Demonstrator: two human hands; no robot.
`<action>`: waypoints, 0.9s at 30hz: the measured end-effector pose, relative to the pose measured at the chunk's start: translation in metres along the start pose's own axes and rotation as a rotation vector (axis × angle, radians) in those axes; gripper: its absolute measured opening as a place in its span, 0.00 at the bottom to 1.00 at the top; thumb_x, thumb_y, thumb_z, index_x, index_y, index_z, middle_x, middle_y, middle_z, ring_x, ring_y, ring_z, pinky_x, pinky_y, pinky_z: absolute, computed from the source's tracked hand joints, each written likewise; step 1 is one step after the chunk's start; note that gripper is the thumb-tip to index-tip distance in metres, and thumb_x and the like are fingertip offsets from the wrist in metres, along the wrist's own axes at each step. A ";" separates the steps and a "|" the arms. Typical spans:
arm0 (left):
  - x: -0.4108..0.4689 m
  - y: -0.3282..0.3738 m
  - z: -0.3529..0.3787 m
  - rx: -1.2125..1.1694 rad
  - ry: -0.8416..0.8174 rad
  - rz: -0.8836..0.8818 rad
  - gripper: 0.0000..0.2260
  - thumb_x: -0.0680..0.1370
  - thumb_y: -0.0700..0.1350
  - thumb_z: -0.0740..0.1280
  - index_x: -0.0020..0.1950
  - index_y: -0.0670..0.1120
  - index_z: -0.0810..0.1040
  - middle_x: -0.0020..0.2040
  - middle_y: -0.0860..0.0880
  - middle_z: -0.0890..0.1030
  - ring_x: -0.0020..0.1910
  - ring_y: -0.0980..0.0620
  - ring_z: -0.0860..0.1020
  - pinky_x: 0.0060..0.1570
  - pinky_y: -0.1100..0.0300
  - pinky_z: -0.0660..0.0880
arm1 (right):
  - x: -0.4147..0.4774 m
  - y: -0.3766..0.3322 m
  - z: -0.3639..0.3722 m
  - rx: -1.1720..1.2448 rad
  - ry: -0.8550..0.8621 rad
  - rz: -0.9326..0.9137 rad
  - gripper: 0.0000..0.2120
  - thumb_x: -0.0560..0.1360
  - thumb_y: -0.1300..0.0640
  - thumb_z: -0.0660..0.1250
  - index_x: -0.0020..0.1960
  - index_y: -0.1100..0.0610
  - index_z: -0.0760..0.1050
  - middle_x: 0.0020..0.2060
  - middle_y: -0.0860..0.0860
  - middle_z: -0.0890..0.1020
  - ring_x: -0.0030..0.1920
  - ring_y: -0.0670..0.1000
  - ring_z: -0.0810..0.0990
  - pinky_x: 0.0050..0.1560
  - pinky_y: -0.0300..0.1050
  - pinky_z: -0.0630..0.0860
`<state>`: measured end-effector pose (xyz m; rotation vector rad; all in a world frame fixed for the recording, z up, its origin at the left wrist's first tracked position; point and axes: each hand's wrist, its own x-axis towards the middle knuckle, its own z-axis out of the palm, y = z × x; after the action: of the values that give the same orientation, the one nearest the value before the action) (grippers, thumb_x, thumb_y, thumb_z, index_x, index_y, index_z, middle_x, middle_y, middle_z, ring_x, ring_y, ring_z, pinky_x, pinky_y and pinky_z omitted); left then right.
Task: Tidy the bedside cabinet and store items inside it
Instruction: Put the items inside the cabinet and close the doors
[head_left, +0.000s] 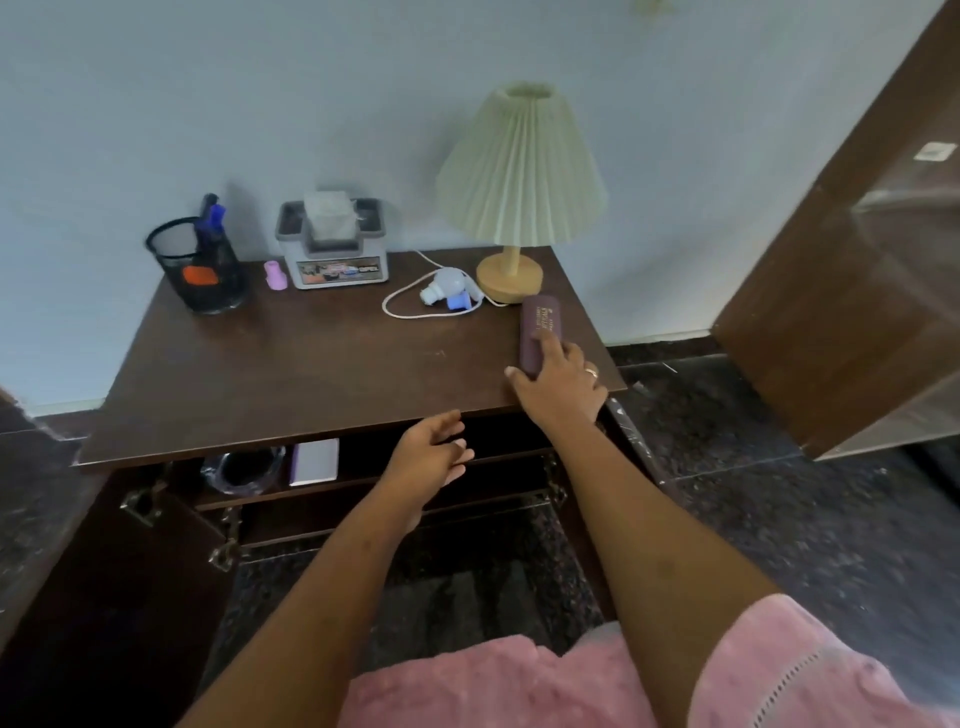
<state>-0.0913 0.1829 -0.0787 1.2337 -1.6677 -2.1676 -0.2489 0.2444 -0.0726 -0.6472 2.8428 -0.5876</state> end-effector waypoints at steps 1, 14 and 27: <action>0.003 0.000 0.001 -0.011 -0.002 0.001 0.21 0.80 0.34 0.59 0.73 0.44 0.65 0.70 0.46 0.70 0.63 0.47 0.75 0.57 0.58 0.72 | 0.003 -0.004 0.001 0.027 0.011 0.019 0.28 0.72 0.40 0.64 0.68 0.44 0.60 0.67 0.55 0.67 0.67 0.62 0.66 0.64 0.62 0.63; -0.022 0.011 -0.001 -0.154 0.030 -0.052 0.20 0.81 0.36 0.58 0.74 0.43 0.64 0.71 0.43 0.69 0.65 0.43 0.74 0.60 0.54 0.71 | -0.021 -0.019 -0.013 0.502 -0.233 0.186 0.36 0.62 0.57 0.74 0.66 0.54 0.61 0.59 0.55 0.74 0.58 0.57 0.74 0.55 0.55 0.75; -0.037 -0.023 -0.004 -0.270 0.129 -0.327 0.18 0.81 0.34 0.57 0.71 0.37 0.65 0.65 0.36 0.74 0.63 0.38 0.75 0.55 0.51 0.73 | -0.060 -0.016 -0.002 0.291 -1.151 0.000 0.29 0.71 0.72 0.66 0.69 0.54 0.67 0.61 0.54 0.70 0.63 0.58 0.70 0.61 0.53 0.74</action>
<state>-0.0564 0.2091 -0.0799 1.6120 -1.1425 -2.3327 -0.1902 0.2586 -0.0595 -0.6332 1.6524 -0.4062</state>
